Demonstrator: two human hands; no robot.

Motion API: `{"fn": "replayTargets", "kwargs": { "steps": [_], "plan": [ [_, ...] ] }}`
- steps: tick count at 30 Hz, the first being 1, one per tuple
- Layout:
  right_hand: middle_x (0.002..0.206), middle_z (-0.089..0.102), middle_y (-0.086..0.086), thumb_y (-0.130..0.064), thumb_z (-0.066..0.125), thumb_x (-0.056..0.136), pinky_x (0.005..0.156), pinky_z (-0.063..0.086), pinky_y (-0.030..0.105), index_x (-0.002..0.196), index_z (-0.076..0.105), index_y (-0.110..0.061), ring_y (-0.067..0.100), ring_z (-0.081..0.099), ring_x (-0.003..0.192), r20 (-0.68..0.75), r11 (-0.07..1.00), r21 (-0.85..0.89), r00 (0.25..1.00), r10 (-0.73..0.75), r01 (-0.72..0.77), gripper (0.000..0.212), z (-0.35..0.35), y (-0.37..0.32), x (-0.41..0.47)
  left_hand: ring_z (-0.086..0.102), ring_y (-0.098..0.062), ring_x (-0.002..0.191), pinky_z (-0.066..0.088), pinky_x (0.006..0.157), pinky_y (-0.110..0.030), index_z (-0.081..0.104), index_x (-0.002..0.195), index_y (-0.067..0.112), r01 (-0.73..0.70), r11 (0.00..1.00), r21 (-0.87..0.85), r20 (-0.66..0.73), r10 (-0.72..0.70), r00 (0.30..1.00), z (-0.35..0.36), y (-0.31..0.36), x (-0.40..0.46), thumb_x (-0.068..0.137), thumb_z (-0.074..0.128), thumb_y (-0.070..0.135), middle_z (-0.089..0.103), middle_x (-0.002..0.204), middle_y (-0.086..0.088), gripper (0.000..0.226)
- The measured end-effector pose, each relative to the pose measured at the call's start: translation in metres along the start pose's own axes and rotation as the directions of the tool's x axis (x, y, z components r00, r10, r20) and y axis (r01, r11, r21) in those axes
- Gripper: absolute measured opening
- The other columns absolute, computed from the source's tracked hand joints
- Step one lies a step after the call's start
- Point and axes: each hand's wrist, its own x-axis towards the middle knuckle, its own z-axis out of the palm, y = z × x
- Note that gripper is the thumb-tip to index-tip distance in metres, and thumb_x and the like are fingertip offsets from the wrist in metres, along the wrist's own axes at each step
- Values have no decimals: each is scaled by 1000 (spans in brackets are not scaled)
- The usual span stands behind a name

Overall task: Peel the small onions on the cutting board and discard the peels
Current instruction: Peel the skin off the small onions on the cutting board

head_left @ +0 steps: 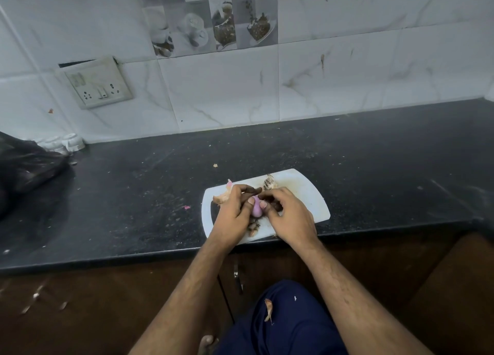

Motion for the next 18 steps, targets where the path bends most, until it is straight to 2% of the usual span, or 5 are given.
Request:
{"fn": "replayTargets", "kwargs": {
  "steps": [4, 7, 12, 16, 18],
  "plan": [
    [101, 64, -23, -43, 64, 95, 73, 48, 30, 102, 60, -40, 1, 58, 93, -14, 999, 13, 999, 37, -37, 9, 0, -2, 3, 65, 3, 108, 48, 93, -16, 53, 124, 23, -1, 1000, 22, 2, 1, 1000, 0, 2, -1, 108, 51, 21, 72, 117, 10, 16],
    [102, 60, -22, -40, 58, 98, 75, 51, 37, 104, 57, -36, 6, 55, 99, -24, 997, -74, 1000, -14, 12, 7, 2, -2, 1, 65, 4, 104, 45, 88, -8, 54, 121, 20, -13, 999, 29, 9, 12, 1000, 1, 4, -1, 108, 51, 19, 72, 112, 9, 14],
    [106, 59, -17, -34, 49, 103, 72, 50, 38, 107, 56, -31, 10, 51, 103, 14, 977, -194, 996, -85, 86, 9, 3, -1, 0, 63, 4, 96, 43, 82, -5, 53, 117, 18, -16, 998, 56, 3, 15, 1000, 5, 3, 1, 110, 45, 17, 67, 107, 7, 11],
    [105, 62, -15, -25, 52, 102, 70, 44, 32, 106, 60, -29, 11, 57, 98, -62, 996, -88, 998, -21, 15, 10, 5, 7, 1, 61, 4, 93, 42, 76, -3, 52, 115, 20, 26, 997, 71, -45, -23, 999, 5, 7, 0, 111, 43, 18, 65, 102, 11, 11],
    [112, 64, -13, -25, 52, 103, 72, 44, 29, 114, 62, -29, 12, 61, 100, -90, 998, -61, 996, 9, -14, 15, 5, 7, 1, 61, 6, 90, 41, 73, -3, 52, 114, 21, 39, 997, 73, -50, -35, 998, 5, 9, 0, 111, 43, 20, 64, 100, 15, 9]
  ]
}}
